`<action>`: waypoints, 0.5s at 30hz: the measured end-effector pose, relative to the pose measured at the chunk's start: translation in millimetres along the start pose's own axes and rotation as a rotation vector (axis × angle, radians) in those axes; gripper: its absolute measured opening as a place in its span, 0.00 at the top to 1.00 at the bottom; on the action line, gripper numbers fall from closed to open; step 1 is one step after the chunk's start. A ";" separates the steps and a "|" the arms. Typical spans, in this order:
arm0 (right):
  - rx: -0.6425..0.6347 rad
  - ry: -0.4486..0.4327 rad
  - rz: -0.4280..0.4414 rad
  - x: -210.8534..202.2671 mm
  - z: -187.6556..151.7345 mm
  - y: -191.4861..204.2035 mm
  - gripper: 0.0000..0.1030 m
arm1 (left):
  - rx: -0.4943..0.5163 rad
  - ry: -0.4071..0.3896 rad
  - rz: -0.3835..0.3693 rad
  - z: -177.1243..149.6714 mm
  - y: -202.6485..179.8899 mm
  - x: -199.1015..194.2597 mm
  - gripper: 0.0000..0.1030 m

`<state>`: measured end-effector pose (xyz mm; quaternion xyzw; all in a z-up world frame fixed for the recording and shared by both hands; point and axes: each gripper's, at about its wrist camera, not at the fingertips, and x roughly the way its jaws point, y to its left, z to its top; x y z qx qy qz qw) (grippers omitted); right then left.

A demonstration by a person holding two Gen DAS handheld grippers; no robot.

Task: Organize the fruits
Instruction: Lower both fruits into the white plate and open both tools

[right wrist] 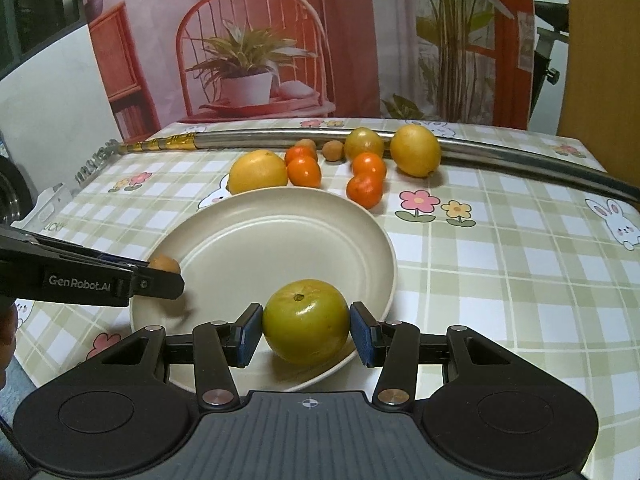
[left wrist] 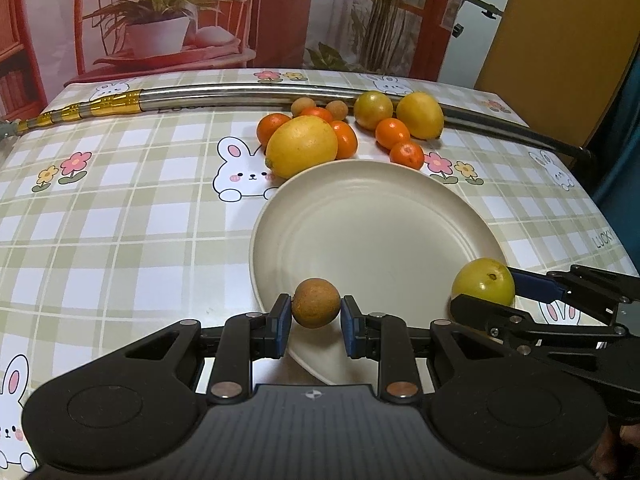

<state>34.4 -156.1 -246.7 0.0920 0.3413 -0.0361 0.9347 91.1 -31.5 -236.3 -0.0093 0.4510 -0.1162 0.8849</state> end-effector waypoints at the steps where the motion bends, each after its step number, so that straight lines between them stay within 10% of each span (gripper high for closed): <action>1: -0.003 0.003 0.001 0.4 -0.2 0.7 0.57 | 0.001 0.003 -0.002 -0.1 -0.2 0.8 0.73; 15: -0.015 -0.002 0.012 -2.6 0.2 4.9 0.55 | -0.006 0.006 -0.026 -0.9 -0.3 0.9 0.68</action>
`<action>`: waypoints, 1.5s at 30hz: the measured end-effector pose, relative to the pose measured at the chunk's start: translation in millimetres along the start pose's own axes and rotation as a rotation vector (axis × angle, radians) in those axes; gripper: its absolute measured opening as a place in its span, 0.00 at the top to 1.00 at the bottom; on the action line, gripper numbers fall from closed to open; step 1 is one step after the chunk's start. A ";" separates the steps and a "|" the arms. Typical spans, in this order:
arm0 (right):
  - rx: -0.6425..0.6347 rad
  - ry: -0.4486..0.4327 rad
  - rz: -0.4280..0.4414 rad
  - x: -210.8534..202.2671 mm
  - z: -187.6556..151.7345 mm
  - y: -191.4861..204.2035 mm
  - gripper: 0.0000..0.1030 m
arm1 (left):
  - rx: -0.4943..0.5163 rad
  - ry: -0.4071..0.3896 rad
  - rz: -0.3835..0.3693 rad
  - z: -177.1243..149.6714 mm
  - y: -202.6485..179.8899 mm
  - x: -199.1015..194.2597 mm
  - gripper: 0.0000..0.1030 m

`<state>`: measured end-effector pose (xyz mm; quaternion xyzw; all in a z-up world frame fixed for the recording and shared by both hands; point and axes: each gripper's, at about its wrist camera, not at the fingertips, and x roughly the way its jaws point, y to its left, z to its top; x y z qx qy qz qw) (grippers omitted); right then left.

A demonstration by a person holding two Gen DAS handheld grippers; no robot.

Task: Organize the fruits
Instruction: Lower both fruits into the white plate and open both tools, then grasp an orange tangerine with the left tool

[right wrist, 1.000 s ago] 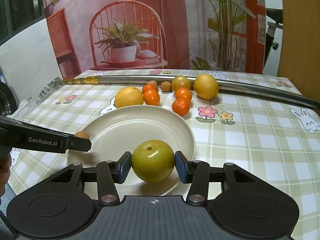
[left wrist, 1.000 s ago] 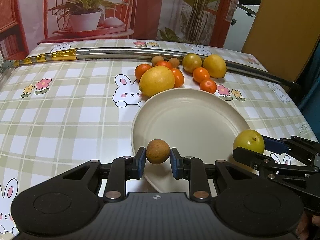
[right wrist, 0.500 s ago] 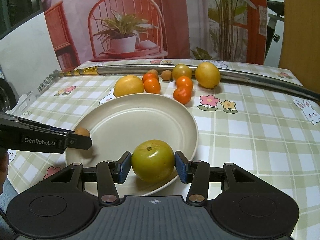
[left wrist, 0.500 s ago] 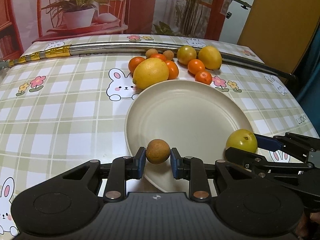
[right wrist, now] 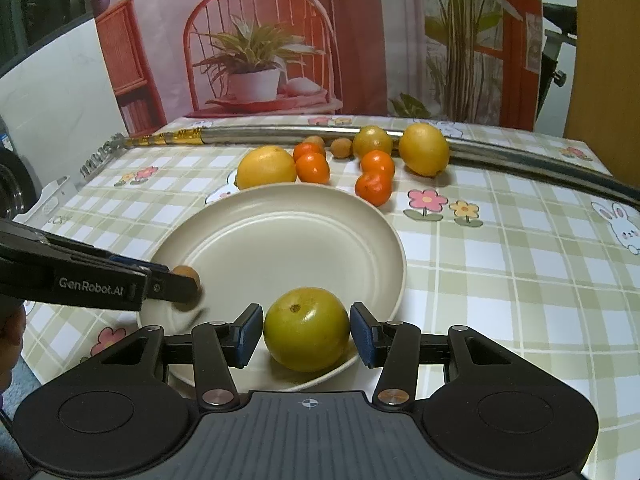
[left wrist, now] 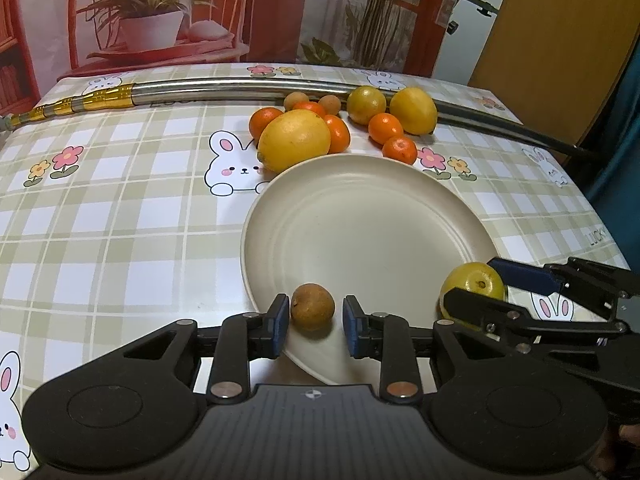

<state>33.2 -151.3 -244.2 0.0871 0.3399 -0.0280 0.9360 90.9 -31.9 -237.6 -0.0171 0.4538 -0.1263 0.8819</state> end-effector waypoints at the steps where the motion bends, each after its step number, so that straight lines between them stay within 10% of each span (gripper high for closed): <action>1: -0.001 -0.008 0.000 -1.5 1.0 -0.8 0.54 | -0.002 -0.007 0.000 0.3 0.5 -1.7 0.67; 22: 0.040 -0.227 -0.117 -38.1 72.2 -55.7 0.53 | -0.139 -0.210 0.010 66.6 67.4 -68.6 0.67; 45: 0.187 -0.122 -0.125 35.7 101.0 -81.6 0.53 | -0.098 -0.041 -0.045 137.2 80.2 48.1 0.67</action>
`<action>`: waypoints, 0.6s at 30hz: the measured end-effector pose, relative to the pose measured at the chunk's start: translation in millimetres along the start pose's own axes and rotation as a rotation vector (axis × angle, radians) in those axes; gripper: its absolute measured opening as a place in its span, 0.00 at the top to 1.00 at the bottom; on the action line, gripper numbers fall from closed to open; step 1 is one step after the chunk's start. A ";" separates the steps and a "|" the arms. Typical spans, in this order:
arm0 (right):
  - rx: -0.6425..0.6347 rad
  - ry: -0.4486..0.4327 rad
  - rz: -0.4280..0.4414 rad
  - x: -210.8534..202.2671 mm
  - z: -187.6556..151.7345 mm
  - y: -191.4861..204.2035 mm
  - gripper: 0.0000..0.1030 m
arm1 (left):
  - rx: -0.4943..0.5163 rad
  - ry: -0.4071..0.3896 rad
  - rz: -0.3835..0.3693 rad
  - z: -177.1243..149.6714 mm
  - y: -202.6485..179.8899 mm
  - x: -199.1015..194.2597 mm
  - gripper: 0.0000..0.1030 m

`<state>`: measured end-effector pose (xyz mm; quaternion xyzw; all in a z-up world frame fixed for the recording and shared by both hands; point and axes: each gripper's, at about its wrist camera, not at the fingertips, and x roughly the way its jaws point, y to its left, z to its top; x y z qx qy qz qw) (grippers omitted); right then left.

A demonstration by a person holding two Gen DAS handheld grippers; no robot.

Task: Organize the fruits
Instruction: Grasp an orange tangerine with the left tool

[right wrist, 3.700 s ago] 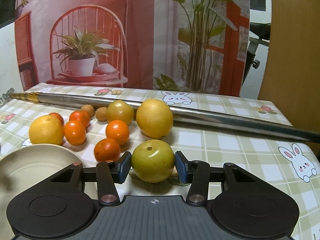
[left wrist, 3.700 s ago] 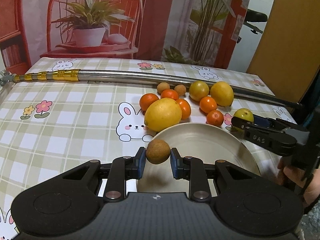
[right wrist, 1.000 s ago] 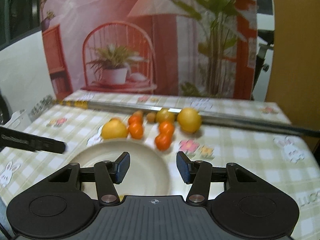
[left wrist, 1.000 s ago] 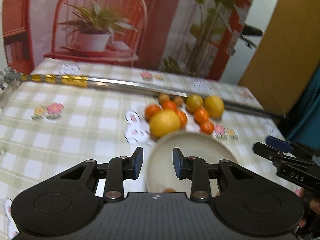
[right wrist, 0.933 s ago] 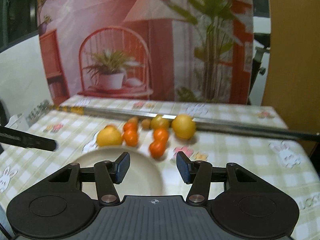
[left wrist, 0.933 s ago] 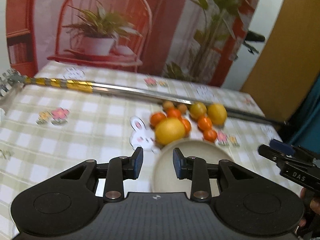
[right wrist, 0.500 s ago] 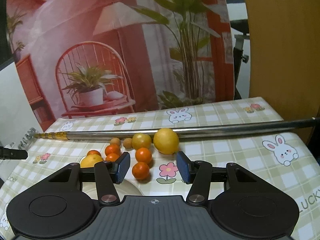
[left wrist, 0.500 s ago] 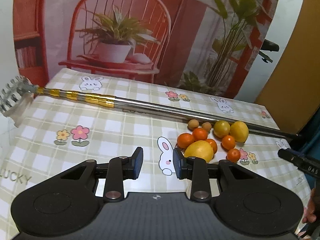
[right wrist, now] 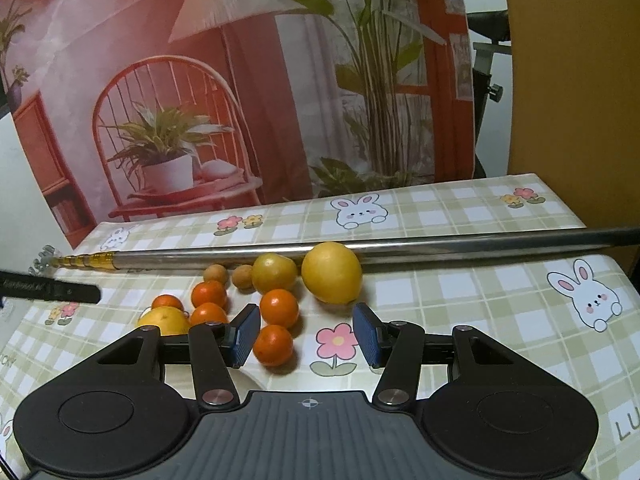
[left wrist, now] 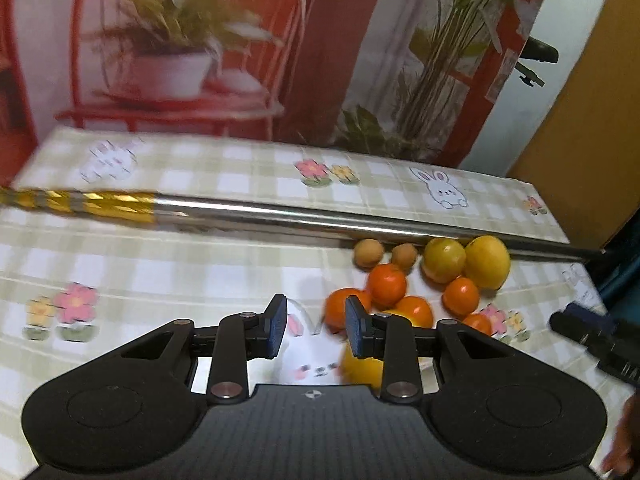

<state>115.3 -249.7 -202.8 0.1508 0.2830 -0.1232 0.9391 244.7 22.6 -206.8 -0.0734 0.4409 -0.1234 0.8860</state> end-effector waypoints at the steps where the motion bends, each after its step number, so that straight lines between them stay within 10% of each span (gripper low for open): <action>1: 0.001 0.003 -0.002 2.7 0.2 -1.0 0.53 | -0.024 0.020 -0.014 3.3 0.3 8.4 0.67; 18: 0.038 0.038 -0.018 21.4 -5.3 -18.0 0.53 | -0.254 0.154 -0.092 12.3 9.5 69.3 0.64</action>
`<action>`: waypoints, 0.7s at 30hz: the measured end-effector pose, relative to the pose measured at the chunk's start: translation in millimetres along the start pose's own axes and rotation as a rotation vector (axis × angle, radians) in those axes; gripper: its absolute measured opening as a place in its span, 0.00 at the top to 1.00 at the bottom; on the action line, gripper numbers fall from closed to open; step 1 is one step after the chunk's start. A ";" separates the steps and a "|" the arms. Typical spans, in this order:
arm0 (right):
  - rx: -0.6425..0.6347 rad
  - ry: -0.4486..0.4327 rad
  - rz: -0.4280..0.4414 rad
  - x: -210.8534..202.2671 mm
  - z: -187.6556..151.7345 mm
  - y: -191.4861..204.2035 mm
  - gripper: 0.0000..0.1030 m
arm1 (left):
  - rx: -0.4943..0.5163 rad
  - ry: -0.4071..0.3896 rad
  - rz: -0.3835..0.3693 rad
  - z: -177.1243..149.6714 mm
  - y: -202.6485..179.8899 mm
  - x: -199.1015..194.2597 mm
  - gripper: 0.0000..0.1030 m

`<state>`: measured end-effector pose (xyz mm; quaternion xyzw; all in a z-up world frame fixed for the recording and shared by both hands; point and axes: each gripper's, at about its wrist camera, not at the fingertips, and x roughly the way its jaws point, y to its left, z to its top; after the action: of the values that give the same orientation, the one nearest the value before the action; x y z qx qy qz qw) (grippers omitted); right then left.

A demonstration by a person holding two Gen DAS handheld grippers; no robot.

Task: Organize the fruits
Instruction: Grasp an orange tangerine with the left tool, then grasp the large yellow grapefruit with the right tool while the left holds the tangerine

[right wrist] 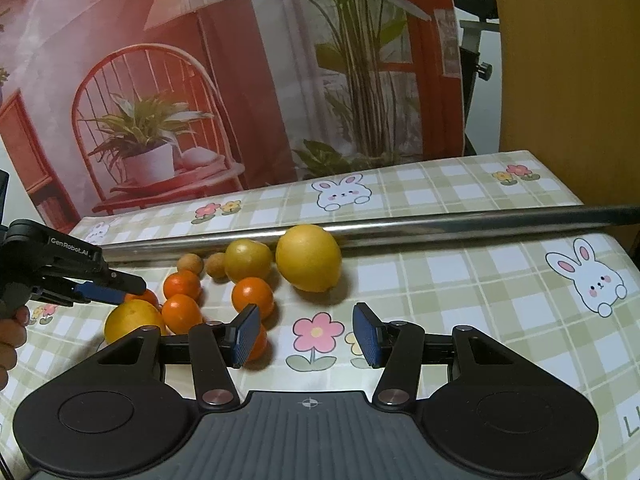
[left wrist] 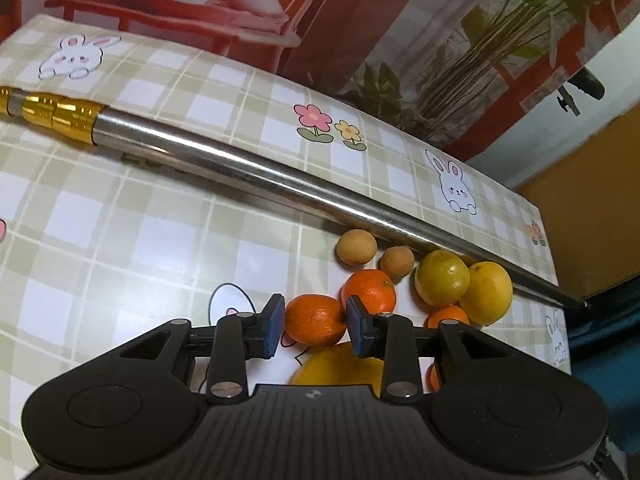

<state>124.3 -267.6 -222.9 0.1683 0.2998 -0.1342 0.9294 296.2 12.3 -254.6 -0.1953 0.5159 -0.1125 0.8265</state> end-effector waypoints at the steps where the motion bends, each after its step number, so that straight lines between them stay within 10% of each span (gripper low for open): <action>1: 0.001 0.001 0.000 0.5 -0.2 -0.4 0.53 | -0.007 0.003 -0.005 1.2 0.4 1.7 0.64; 11: 0.000 0.014 -0.004 1.8 -3.3 -2.1 0.53 | -0.027 0.012 -0.031 -4.9 4.2 8.5 0.63; 21: -0.030 -0.002 -0.014 6.9 -4.0 -8.7 0.53 | 0.123 -0.168 0.033 -17.3 -6.3 -39.1 0.63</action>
<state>124.6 -274.9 -232.2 0.1520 0.3019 -0.1362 0.9312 263.5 18.2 -227.0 -0.1445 0.4400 -0.1137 0.8790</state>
